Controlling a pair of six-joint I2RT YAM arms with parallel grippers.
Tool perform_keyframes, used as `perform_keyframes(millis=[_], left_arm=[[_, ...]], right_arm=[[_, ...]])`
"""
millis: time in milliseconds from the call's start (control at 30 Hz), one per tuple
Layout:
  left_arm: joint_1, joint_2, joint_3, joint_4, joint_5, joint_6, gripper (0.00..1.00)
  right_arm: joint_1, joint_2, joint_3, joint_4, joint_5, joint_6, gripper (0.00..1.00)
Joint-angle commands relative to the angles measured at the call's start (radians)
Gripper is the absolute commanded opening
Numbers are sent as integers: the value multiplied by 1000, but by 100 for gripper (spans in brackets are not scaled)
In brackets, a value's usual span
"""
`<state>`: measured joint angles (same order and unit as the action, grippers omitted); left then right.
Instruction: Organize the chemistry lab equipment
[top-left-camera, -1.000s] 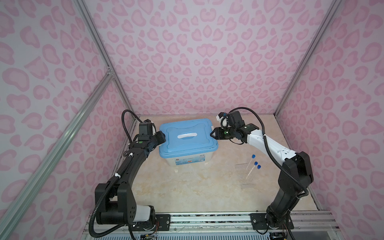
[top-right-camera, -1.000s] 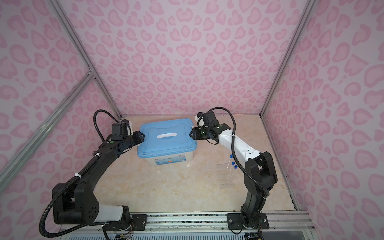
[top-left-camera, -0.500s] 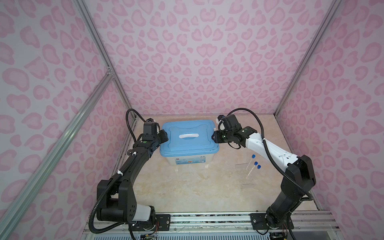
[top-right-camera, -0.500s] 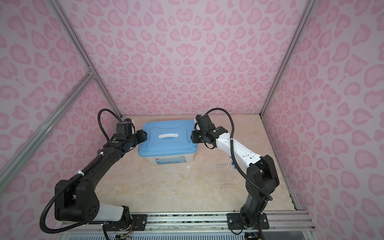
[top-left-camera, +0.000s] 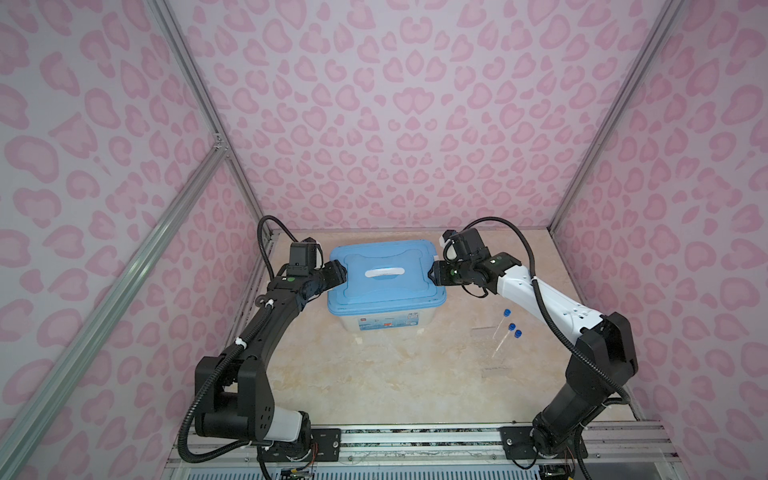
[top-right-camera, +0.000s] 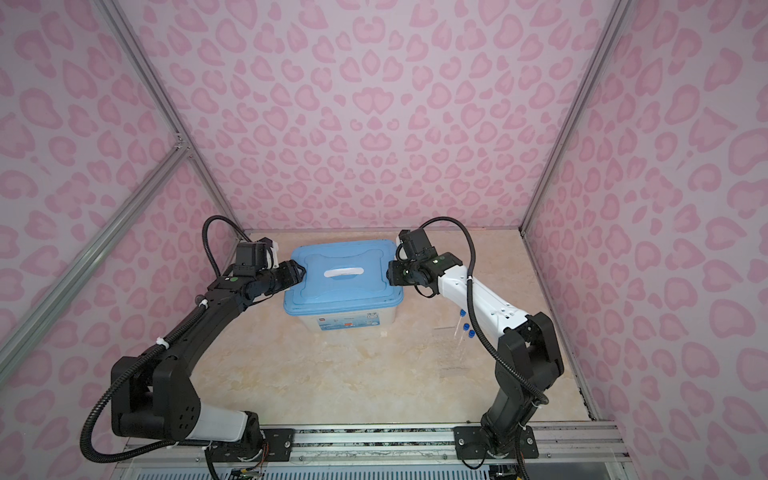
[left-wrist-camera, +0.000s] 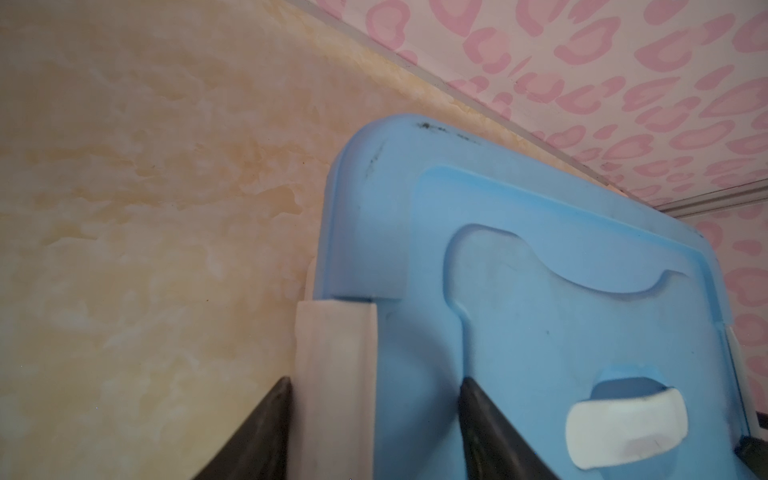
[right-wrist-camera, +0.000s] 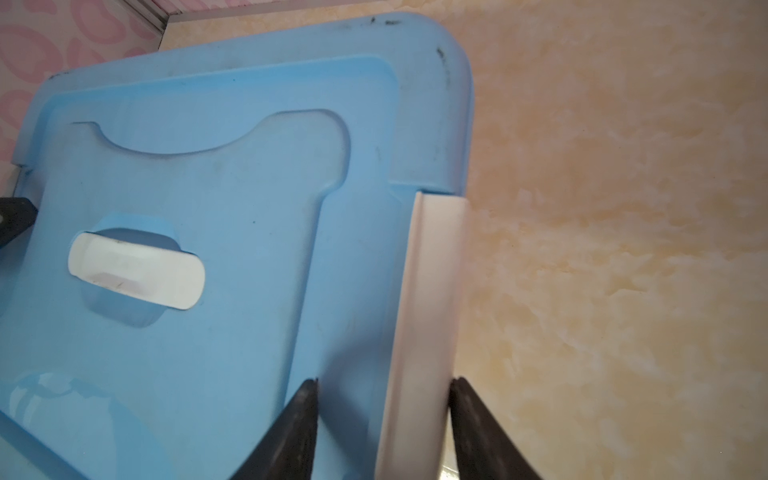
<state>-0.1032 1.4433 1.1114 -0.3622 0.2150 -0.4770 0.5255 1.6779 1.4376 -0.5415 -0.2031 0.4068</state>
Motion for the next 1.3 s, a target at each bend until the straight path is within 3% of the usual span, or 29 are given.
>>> perform_keyframes(millis=[0,133,167,333,467,567,667,767,900,967,1267], left_arm=[[21,1,44,-79,56,14,72],[68,-47,55,-84,55,11,87],[79,-72,51,-84,46,12,98],[138,-178,51,-118,11,51,98],[184,-276,-56,-45,-44,56,97],[201,-307,-125,-1,-183,47,97],[243,-298,-192,87,-191,65,97],[258,-301,-275,183,-278,79,97],[258,-331,-407,345,-453,147,96],[258,-320,-454,421,-521,186,96],[215,-253,-545,593,-555,254,98]], right_arm=[[-1,-27,-12,-27,16,-2,62],[-29,-94,-15,-36,55,-27,76],[-38,-117,-15,-42,62,-36,78],[-103,-258,-54,-51,148,-78,88],[-213,-362,-131,-53,201,-119,92],[-371,-432,-252,33,173,-107,96],[-561,-457,-350,110,123,-22,95],[-666,-424,-397,144,126,-59,95],[-711,-372,-475,213,202,-156,96],[-741,-360,-543,298,184,-171,96],[-742,-310,-799,751,185,-175,96]])
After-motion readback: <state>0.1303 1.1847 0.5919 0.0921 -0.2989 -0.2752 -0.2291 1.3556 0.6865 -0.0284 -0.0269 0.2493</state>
